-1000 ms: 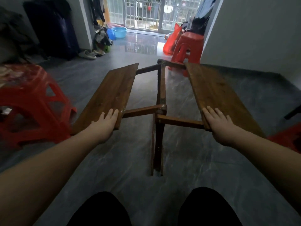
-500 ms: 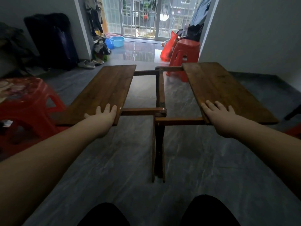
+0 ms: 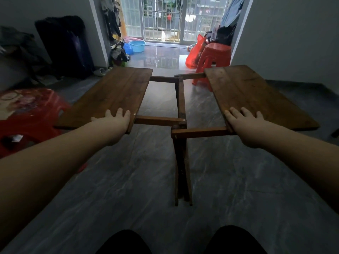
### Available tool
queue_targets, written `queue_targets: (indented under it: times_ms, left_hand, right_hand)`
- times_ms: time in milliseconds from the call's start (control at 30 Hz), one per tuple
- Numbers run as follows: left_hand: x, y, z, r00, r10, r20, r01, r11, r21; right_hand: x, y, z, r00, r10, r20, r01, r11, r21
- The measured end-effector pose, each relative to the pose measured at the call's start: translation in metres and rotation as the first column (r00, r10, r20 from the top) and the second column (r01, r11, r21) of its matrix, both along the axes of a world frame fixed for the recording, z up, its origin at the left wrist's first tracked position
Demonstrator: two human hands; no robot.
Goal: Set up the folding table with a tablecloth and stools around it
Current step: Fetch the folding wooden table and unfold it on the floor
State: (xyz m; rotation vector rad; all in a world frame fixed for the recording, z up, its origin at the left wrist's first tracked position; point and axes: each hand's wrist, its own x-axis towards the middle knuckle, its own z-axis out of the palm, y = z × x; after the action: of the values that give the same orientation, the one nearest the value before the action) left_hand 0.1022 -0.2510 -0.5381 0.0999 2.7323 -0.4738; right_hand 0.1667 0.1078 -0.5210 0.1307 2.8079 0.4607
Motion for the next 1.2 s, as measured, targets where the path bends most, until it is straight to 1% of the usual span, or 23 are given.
queue_targets:
  times_ms: [167,267,333,433,633,933,1033,1200]
  left_hand:
    - [0.007,0.003,0.01,1.0,-0.003,0.001,0.003,1.0,-0.023]
    - [0.01,0.021,0.013,1.0,0.001,0.022,-0.001,1.0,-0.031]
    - [0.011,0.041,0.016,1.0,-0.004,0.022,0.005,1.0,-0.023]
    - [0.017,0.069,0.021,0.999,0.008,0.052,-0.01,0.999,0.033]
    - [0.025,0.089,0.001,0.996,0.037,0.081,-0.041,0.998,0.046]
    - [0.028,0.103,-0.004,0.997,-0.003,0.078,-0.004,0.996,0.084]
    - [0.027,0.11,-0.011,0.995,-0.007,0.104,-0.003,0.995,0.099]
    - [0.031,0.131,-0.022,0.993,-0.013,0.119,-0.003,0.991,0.136]
  right_hand:
    - [-0.004,-0.013,0.003,1.0,0.005,-0.008,-0.005,0.999,0.033]
    - [-0.008,-0.031,0.001,0.999,0.051,-0.003,-0.05,0.997,0.051]
    - [-0.012,-0.044,-0.001,0.997,0.074,0.005,-0.074,0.995,0.061]
    - [-0.014,-0.054,-0.007,0.997,0.066,0.033,-0.068,0.995,0.066]
    - [-0.007,-0.058,-0.025,0.998,0.057,0.028,-0.059,0.996,0.067]
    - [0.009,-0.05,-0.032,0.999,0.036,0.0,-0.036,0.999,0.029]
    - [0.01,-0.047,-0.034,1.0,0.023,-0.005,-0.023,0.999,0.036]
    - [0.012,-0.048,-0.04,0.998,0.057,-0.015,-0.056,0.996,0.066]
